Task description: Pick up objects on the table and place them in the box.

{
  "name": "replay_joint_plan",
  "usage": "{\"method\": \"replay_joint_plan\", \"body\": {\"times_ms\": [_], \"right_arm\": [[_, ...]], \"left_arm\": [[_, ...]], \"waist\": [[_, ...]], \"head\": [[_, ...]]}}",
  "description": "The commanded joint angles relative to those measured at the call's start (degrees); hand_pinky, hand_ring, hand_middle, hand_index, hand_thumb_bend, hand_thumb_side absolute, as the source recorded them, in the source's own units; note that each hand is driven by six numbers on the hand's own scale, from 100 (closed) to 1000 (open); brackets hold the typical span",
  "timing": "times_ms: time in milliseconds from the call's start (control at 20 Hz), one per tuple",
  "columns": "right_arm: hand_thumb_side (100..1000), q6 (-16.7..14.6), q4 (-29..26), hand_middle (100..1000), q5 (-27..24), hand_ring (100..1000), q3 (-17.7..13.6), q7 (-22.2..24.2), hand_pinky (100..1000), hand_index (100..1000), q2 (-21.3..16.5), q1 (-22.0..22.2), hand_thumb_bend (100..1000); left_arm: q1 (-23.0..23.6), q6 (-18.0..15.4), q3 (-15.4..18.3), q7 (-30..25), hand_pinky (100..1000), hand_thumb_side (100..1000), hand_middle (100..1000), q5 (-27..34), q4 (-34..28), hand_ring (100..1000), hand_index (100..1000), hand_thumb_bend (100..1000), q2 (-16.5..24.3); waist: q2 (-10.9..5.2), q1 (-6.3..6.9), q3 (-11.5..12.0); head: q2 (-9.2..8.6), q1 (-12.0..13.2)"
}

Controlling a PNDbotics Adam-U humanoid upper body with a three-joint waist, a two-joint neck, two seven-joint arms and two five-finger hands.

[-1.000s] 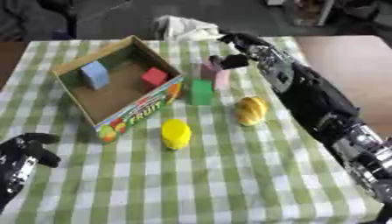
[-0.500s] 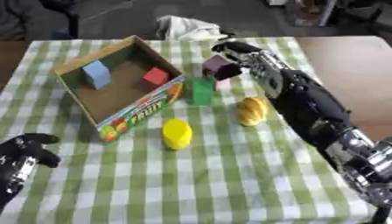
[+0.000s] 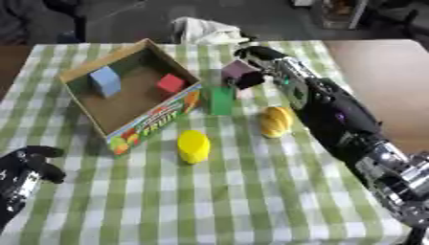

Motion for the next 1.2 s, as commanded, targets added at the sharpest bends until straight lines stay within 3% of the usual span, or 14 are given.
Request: {"method": "replay_joint_plan", "body": {"times_ms": [50,150,200,300,800,1200], "right_arm": [[566,0.05,-0.2,819,1.0,930,-0.59,-0.54,821,966,-0.9,-0.98,343],[566,0.01,-0.15,819,1.08,930,-0.62,-0.59,821,966,-0.89,-0.98,343],[431,0.04,-0.33,611,1.06,881,-0.71,-0.72,793,911,-0.87,-1.11,299],[380,0.19,-1.55,579,0.61,875,-0.76,-1.77,787,895,-0.79,-1.4,269],[317,-1.21,-13.69,551,-7.33,878,2.63,-1.34,786,865,-2.4,-3.7,203],[333,-2.31,-19.49,585,-11.62,884,6.2,2.9,792,877,-0.12,-5.04,193]], "left_arm": [[-0.44,0.01,0.33,0.21,586,608,675,-0.04,-0.82,557,706,100,1.02],[-0.44,0.01,0.33,0.21,586,608,675,-0.04,-0.82,557,706,100,1.02],[-0.44,0.01,0.33,0.22,586,609,674,-0.04,-0.82,556,706,100,1.01],[-0.44,0.02,0.35,0.24,586,609,674,-0.03,-0.81,556,706,100,1.02],[-0.48,0.01,0.35,0.2,586,608,673,-0.05,-0.82,555,706,100,1.03],[-0.53,-0.02,0.16,-0.01,586,606,672,0.02,-0.83,554,705,100,0.84]], "waist": [[-0.88,0.09,0.0],[-0.88,0.09,0.0],[-0.91,0.08,0.01],[-0.95,0.02,0.02],[-1.0,-0.15,0.37],[-0.97,-0.02,1.48]], "head": [[0.26,-0.01],[0.26,-0.01],[0.26,0.0],[0.26,0.03],[0.26,-0.05],[0.26,-0.54]]}}
